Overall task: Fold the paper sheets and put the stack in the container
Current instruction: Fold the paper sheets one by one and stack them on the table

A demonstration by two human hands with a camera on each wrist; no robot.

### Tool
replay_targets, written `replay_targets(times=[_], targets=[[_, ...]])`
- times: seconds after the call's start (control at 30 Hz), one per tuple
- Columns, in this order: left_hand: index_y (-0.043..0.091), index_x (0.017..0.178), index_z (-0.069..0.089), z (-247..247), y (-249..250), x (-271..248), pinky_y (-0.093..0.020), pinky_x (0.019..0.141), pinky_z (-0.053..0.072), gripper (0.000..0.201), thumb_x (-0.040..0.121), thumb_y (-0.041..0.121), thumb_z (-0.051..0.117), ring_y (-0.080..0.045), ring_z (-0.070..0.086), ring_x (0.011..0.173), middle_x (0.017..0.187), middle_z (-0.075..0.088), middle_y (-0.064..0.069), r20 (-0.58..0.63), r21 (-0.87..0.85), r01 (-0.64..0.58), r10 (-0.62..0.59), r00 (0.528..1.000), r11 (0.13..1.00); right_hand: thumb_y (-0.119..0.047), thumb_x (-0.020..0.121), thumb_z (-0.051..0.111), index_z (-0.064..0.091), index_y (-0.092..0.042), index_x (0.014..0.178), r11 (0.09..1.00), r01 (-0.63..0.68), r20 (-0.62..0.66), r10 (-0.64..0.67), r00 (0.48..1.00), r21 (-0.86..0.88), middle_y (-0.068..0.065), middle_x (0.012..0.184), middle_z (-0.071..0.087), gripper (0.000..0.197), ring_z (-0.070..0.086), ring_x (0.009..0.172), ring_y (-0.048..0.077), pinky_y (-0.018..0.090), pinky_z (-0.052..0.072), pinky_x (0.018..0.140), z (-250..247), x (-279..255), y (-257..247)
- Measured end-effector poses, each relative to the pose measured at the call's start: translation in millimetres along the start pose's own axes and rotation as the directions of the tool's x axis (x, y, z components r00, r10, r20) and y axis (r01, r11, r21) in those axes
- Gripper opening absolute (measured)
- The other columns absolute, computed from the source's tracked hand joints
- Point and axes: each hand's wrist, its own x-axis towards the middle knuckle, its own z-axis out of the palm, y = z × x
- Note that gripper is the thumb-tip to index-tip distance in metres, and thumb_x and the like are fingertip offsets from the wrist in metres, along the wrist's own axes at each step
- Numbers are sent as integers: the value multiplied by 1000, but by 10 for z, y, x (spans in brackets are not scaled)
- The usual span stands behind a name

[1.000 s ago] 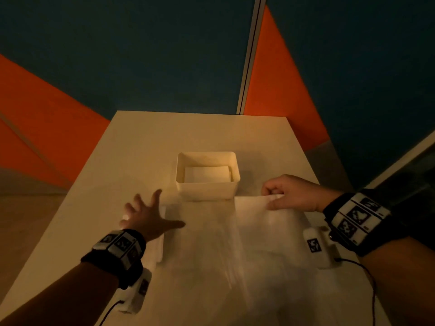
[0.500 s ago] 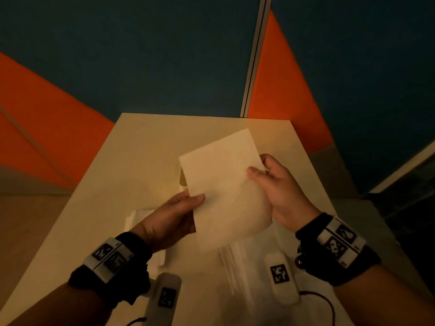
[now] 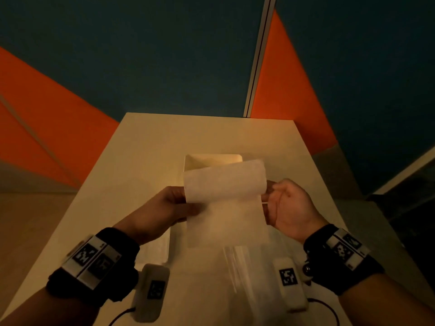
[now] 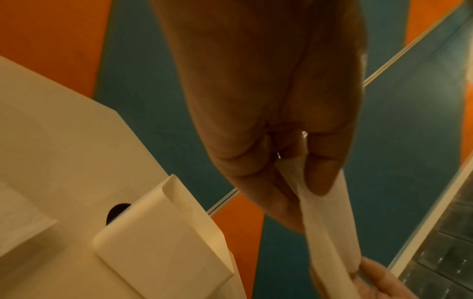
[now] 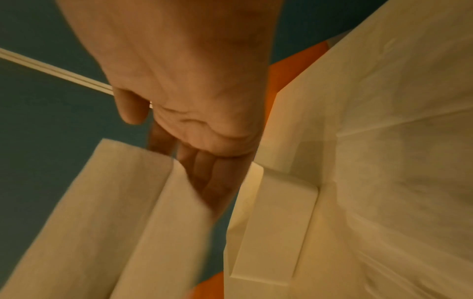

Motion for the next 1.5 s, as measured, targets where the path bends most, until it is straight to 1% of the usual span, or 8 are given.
replay_targets(times=[0.17, 0.3, 0.57, 0.7, 0.87, 1.17, 1.3, 1.5], targets=[[22, 110, 70, -72, 63, -101, -23, 89, 51, 45, 66, 28, 71, -19, 60, 113, 122, 65, -1, 169, 2, 27, -27, 985, 1000, -57, 93, 31, 70, -7, 88, 988, -66, -52, 59, 997, -142, 11, 88, 69, 63, 65, 77, 23, 37, 49, 73, 16, 12, -48], [16, 114, 68, -59, 56, -149, -28, 90, 51, 76, 61, 70, 68, -20, 58, 117, 129, 60, 2, 208, 2, 98, -96, 973, 995, 0, 84, 63, 69, -8, 76, 862, 60, 34, -50, 998, -504, 1, 72, 67, 13, 63, 66, 10, 22, 52, 62, 105, 1, 5], [24, 107, 72, 64, -282, -145, -33, 85, 55, 41, 81, -6, 63, -24, 65, 104, 114, 69, 1, 155, 159, 255, -279, 948, 954, 9, 78, 67, 67, -13, 82, 701, 136, 160, -32, 987, -700, -15, 68, 59, 23, 54, 59, -7, 8, 40, 54, 259, 51, 230], [23, 107, 70, -169, -510, -195, -39, 79, 58, 40, 82, -6, 62, -29, 66, 96, 117, 62, -4, -206, 79, 228, -208, 956, 971, 0, 84, 64, 66, -12, 86, 731, 22, -30, -59, 998, -682, 4, 85, 61, 12, 65, 68, 13, 24, 49, 53, 57, 129, 292], [23, 111, 65, -537, -800, -246, -47, 85, 54, 41, 83, -6, 62, -33, 62, 93, 114, 57, -9, -543, 228, 286, -123, 831, 931, 0, 84, 63, 64, -8, 85, 709, -91, -220, -93, 971, -699, 7, 80, 65, 7, 65, 66, 18, 28, 48, 54, -249, 164, 290], [14, 121, 63, -780, -1179, -286, -43, 87, 52, 44, 80, -1, 66, -35, 60, 95, 118, 61, -19, -673, 450, 486, -73, 736, 749, 1, 83, 61, 63, -10, 79, 692, -199, -386, -124, 914, -694, 5, 77, 64, 12, 61, 67, 19, 26, 45, 55, -612, 181, 315], [11, 122, 61, -788, -1259, -279, -41, 93, 43, 45, 79, 12, 71, -36, 52, 108, 128, 51, -15, -612, 642, 518, -29, 790, 566, 3, 76, 65, 63, -16, 78, 461, -266, -402, -225, 888, -847, 3, 83, 62, 20, 59, 83, 21, 25, 46, 71, -876, 227, 300], [35, 126, 54, -752, -1229, -260, -45, 102, 33, 49, 80, 43, 67, -34, 28, 125, 142, 28, -5, -655, 718, 634, -29, 755, 287, -21, 60, 81, 53, -31, 111, -15, -392, -391, -9, 920, -920, -5, 116, 47, 59, 49, 112, 22, 36, 47, 94, -1115, 269, 192]])
